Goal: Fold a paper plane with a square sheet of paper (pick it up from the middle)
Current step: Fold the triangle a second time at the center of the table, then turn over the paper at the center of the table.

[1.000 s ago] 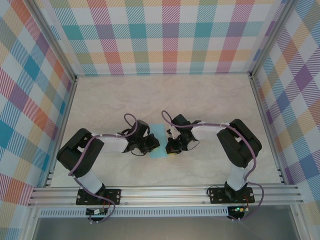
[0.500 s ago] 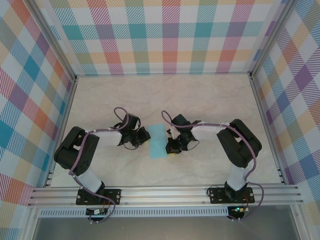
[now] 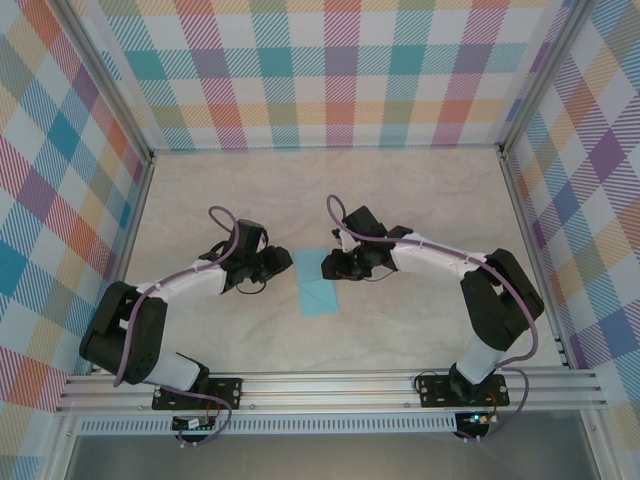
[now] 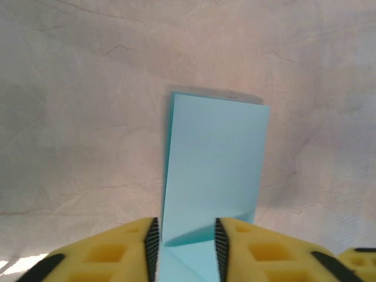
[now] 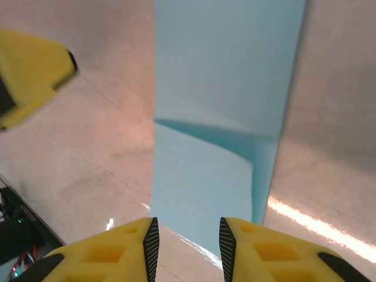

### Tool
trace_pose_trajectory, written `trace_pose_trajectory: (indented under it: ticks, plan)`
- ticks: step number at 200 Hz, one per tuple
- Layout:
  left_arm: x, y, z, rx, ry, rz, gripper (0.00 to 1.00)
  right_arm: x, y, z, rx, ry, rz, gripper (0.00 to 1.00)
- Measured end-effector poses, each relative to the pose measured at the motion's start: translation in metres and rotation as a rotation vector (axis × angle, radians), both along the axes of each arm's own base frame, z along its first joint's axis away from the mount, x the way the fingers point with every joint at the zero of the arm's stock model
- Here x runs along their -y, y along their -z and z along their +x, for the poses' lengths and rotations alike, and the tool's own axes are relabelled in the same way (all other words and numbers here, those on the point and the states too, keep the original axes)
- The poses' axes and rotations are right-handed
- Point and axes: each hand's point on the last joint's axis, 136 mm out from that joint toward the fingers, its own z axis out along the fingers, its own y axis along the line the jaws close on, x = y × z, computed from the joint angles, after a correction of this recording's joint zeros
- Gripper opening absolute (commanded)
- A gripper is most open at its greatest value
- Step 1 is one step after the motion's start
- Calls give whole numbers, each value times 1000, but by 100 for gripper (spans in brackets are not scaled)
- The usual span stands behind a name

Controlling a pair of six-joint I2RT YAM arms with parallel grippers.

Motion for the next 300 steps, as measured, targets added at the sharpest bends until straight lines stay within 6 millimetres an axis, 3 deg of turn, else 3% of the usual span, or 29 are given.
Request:
trace_pose_trajectory:
  ticks: [31,77,114,181,300]
  plan:
    - [1,9,-21,-40,10,-26,48,-6,-9,15,42,15,-5,30]
    - [21,19,-43,-90,46,-95,51,-8,31,14,-50,7,-68,23]
    - [40,21,-43,-96,73,-147,52,-5,51,11,-100,7,-105,21]
    - [56,35,-48,-144,95,-176,52,-1,69,12,-126,22,-149,20]
    - [67,41,-37,-148,105,-191,45,2,72,16,-180,66,-100,21]
